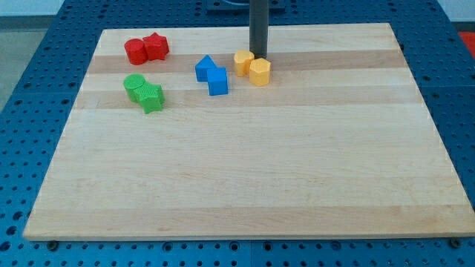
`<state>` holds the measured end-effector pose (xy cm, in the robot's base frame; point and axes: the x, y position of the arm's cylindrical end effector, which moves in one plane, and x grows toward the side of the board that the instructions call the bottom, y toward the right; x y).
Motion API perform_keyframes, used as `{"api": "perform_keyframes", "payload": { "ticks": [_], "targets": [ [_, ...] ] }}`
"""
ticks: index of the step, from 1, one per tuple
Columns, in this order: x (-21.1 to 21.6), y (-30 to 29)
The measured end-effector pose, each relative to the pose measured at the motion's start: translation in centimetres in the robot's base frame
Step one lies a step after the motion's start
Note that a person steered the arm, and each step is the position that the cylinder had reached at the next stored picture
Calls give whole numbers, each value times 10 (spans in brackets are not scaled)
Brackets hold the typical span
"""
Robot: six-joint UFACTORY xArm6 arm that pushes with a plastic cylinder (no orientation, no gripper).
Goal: Move the yellow heart in between yellow hexagon and blue cube
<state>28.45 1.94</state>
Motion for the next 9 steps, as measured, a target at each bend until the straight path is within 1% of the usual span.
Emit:
{"api": "perform_keyframes", "payload": {
  "ticks": [1, 2, 3, 5, 6, 7, 8, 9],
  "targets": [
    [12, -2],
    [-26, -1],
    [-31, -23],
    [-26, -32],
    [-7, -32],
    [-7, -32],
    [19, -32],
    [19, -32]
  ]
}}
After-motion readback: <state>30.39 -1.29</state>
